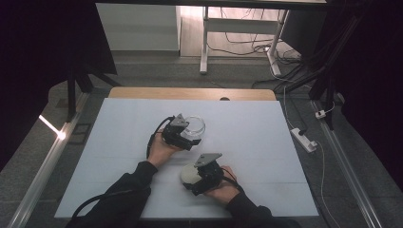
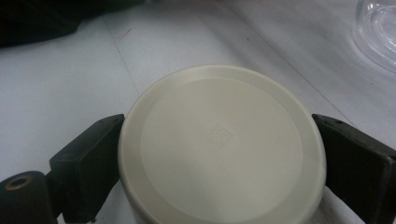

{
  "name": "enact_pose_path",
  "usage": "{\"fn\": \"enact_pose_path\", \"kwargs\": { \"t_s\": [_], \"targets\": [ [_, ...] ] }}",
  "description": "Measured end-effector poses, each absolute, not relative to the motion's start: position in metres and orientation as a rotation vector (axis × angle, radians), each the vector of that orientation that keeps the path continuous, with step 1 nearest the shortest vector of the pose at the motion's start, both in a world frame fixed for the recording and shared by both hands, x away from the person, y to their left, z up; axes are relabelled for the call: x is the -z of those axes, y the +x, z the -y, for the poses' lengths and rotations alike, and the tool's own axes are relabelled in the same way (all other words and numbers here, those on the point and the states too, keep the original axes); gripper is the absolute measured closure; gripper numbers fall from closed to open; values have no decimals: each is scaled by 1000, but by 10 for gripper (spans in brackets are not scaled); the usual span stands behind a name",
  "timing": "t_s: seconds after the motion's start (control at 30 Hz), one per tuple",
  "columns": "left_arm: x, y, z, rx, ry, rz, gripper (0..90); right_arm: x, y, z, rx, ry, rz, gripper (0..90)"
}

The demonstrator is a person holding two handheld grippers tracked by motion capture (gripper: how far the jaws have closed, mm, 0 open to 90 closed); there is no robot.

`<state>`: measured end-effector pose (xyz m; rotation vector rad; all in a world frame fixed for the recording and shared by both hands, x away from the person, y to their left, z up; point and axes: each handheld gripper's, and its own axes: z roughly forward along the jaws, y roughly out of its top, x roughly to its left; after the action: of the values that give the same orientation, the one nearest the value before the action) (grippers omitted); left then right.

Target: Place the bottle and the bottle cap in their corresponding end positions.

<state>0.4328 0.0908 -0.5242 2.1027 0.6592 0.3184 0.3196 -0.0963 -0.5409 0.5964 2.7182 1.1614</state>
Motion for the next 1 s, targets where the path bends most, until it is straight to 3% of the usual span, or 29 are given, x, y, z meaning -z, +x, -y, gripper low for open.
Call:
{"fn": "enact_pose_path", "kwargs": {
  "t_s": [1.0],
  "targets": [
    [515, 425, -100, -261, 2142, -693, 0, 534, 316, 98, -1260, 602, -2692, 0]
  ]
}}
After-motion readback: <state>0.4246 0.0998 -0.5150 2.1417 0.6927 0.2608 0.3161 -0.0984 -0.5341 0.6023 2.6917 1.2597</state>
